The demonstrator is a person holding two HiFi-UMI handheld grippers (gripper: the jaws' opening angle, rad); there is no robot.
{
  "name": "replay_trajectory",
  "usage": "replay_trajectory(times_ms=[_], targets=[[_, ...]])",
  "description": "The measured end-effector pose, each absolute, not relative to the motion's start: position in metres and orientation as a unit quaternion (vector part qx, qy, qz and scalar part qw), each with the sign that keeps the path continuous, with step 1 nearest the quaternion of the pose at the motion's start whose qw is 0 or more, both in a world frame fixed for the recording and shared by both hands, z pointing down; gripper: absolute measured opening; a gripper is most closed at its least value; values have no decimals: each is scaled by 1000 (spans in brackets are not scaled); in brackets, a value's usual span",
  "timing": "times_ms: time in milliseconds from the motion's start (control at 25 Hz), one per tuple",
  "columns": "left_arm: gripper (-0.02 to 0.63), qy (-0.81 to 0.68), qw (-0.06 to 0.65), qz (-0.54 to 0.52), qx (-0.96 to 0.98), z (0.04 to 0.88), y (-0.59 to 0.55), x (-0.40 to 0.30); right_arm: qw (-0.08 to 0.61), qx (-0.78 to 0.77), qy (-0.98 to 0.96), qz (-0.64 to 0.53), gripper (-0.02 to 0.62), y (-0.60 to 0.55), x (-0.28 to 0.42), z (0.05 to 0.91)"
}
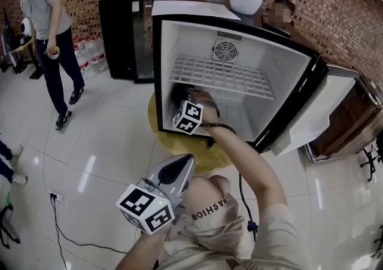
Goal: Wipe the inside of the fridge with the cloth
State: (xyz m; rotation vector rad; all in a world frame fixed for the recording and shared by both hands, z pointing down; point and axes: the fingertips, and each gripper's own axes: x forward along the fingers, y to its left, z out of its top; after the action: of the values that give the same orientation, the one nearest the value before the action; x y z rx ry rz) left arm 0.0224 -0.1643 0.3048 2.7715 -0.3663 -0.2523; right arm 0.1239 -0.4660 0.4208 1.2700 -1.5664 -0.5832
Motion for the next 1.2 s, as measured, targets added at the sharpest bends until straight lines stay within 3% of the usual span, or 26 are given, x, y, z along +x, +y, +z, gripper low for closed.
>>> replay_trajectory(times_ms=[160,400,720,880,1000,1200], targets=[[1,-127,167,-88,974,304,-165,22,520,524,-652,-174,124,-492,135,443],[1,-131,164,-98,973,297,-166,19,544,563,-613,-101,121,-472,207,450],[0,-126,166,-105,972,292,-166,16,724,559,-403,-10,120,-389,356,462],[0,-126,160,-110,973,285,-163,15,780,537,-319,31,118,-359,394,462],[0,-128,158,-113,973,282,-163,12,748,561,-354,-9,123,-372,368,448],[0,-131,165,-106,972,289,-169,11,588,563,-565,-134,126,-429,206,422]])
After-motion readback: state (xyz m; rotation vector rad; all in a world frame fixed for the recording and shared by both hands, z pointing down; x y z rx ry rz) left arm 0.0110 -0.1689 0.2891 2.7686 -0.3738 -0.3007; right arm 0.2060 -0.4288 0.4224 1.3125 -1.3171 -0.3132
